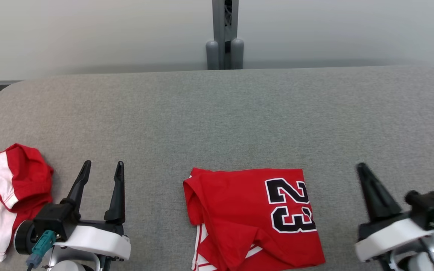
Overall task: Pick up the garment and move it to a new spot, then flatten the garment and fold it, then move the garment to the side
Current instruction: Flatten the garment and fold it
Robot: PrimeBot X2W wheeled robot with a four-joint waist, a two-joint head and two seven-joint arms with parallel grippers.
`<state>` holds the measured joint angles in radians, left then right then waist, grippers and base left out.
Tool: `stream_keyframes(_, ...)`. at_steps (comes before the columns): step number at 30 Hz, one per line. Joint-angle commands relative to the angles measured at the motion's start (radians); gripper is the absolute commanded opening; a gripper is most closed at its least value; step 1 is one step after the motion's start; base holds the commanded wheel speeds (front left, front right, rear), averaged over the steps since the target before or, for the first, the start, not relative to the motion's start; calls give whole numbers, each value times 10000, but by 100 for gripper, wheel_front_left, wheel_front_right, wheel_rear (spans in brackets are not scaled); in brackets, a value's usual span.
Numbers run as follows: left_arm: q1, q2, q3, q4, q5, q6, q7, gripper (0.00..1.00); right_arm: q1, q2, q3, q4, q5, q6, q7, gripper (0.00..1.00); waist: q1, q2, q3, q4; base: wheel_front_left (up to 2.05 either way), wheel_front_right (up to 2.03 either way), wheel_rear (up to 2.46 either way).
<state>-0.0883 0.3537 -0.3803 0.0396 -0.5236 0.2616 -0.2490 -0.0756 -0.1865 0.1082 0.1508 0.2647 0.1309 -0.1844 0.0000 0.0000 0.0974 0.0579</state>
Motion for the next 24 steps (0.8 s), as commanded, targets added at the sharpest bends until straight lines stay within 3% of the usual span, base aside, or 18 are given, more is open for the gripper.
stream_keyframes(1,-187,-37,-48,-34,79,-42,2,100,-245,-80,458,123,145,-3,-7,0,0,0,146,188,0,0,0)
stream_keyframes(8,-653,-382,-326,221,122,-244,-35,100,-1371,-350,3419,964,791,-3,-140,0,0,0,624,827,0,0,0)
stream_keyframes(9,-653,-382,-326,221,122,-244,-35,100,-1371,-350,3419,964,791,-3,-140,0,0,0,624,827,0,0,0)
stream_keyframes(16,-1098,-851,-523,731,112,-565,-100,100,-2550,-657,6172,2518,1651,-3,-472,0,0,0,983,1604,0,0,0)
stream_keyframes(24,-989,-1074,-370,1109,167,-780,-153,100,-2910,-607,8251,3429,2287,-3,-674,0,0,0,991,1792,0,0,0)
